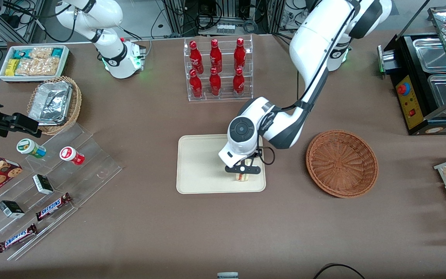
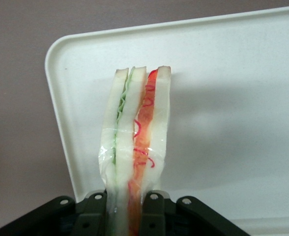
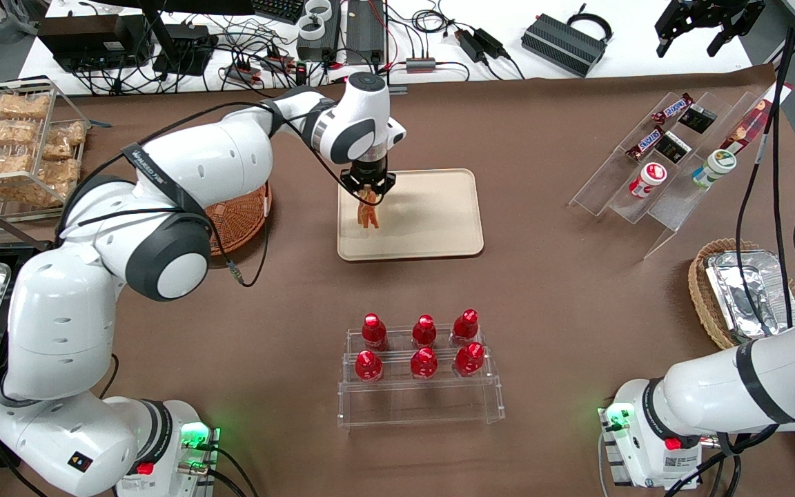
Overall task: Place sandwich from basket to tray
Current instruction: 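Carry the sandwich with the left gripper over the white tray, then lower the sandwich onto the tray and open the left gripper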
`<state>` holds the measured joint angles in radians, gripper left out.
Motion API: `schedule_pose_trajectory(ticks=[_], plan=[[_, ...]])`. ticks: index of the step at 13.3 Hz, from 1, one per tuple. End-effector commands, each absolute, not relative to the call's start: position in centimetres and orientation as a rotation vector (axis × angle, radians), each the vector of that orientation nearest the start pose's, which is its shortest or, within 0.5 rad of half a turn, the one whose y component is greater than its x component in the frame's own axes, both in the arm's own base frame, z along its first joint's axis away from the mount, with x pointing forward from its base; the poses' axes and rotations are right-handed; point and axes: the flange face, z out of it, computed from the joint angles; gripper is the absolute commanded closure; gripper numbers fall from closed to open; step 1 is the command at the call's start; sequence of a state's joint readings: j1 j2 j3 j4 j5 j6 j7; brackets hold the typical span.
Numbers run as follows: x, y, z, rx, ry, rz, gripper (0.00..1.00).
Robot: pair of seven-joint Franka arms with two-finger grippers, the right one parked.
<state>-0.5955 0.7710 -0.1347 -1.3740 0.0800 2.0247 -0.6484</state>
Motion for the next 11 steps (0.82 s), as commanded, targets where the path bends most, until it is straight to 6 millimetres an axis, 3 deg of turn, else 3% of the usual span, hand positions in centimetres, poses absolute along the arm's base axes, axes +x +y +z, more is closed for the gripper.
schedule_pose_trajectory(ticks=[1,6,9,10,11], plan=[[55.6,-47.6,24.2,-3.085,0.161,0.141,1.00],[55.8,-47.7,21.8,-3.084,0.098,0.145,1.00],[55.8,-47.6,21.8,-3.084,0.072,0.144,1.00],[55.8,-47.6,21.7,-3.085,0.072,0.144,0.61],[55.8,-47.6,21.8,-3.084,0.078,0.143,0.06]])
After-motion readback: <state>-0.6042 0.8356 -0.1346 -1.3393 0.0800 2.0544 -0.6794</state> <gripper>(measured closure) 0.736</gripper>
